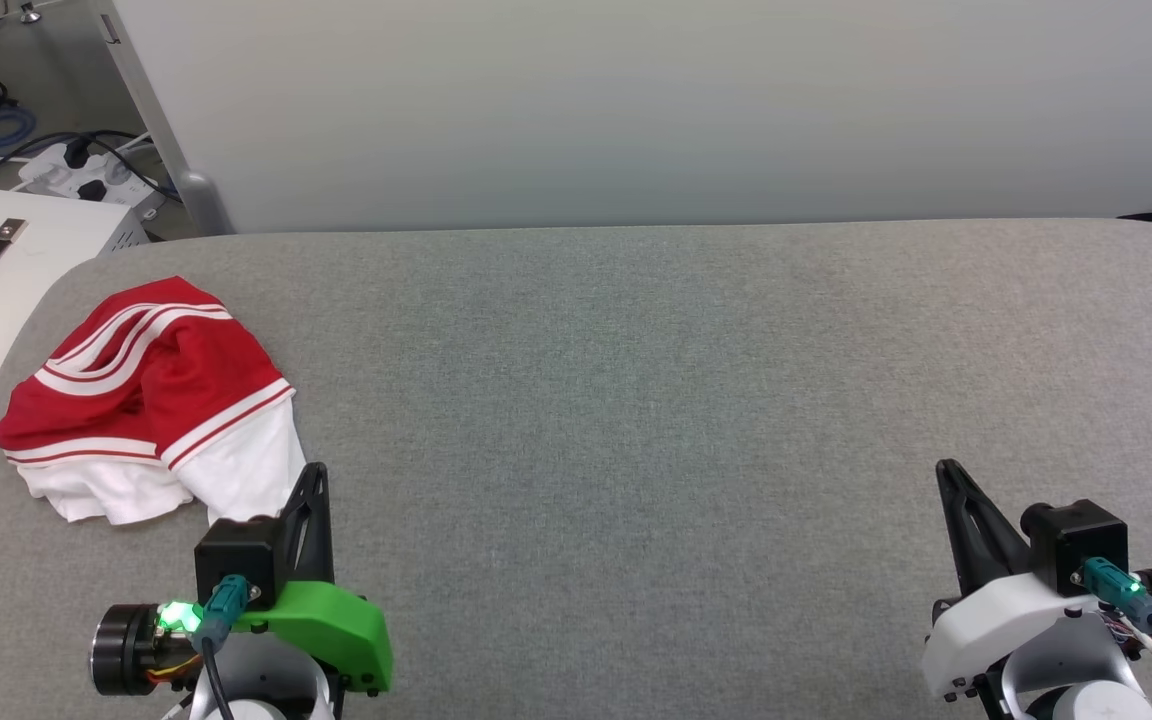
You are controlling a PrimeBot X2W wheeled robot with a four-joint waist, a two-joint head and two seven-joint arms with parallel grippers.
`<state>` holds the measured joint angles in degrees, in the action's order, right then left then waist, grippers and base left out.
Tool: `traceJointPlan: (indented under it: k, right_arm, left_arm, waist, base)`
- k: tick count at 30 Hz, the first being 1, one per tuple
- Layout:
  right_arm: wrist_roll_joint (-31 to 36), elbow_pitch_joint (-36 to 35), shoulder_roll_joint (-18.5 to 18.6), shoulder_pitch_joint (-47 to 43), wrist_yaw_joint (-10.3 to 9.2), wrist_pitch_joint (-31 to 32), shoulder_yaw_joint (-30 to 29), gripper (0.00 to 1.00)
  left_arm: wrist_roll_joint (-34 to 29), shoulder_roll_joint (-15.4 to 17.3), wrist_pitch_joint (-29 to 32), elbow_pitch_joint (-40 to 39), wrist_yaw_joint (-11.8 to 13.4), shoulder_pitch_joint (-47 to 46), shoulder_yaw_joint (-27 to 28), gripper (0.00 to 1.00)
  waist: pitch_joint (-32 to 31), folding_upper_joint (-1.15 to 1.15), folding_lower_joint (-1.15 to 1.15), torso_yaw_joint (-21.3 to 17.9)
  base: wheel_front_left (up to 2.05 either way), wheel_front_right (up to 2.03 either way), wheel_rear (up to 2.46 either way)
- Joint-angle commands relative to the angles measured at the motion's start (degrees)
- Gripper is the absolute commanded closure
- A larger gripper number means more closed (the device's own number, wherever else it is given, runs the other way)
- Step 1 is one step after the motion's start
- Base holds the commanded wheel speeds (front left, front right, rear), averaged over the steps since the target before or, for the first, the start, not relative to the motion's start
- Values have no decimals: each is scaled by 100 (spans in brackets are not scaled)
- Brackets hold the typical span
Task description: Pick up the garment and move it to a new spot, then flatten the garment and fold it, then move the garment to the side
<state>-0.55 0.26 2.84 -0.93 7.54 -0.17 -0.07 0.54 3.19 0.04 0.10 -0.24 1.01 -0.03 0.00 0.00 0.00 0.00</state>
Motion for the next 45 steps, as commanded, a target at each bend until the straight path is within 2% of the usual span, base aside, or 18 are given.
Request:
traceJointPlan:
  k: [1, 38, 39, 45]
  right_arm:
    - [55, -26, 4, 93, -5, 17, 7, 100]
    - [55, -26, 4, 93, -5, 17, 7, 100]
    - [-1, 0, 0, 0, 0, -1, -1, 0]
    - [-31, 25, -1, 1, 0, -38, -19, 0]
  left_arm:
    - [-54, -32, -4, -10, 24, -101, 3, 100]
    - [-54, -32, -4, -10, 24, -101, 3, 100]
    - [3, 0, -1, 0, 1, 0, 0, 0]
    - [48, 1, -38, 26, 3, 6, 7, 0]
  waist:
    - [0, 0, 0, 0]
    - [0, 0, 0, 0]
    - [0, 0, 0, 0]
    - [4, 0, 0, -1]
  base:
    - [0, 0, 0]
    - [0, 0, 0]
    - [0, 0, 0]
    - [0, 0, 0]
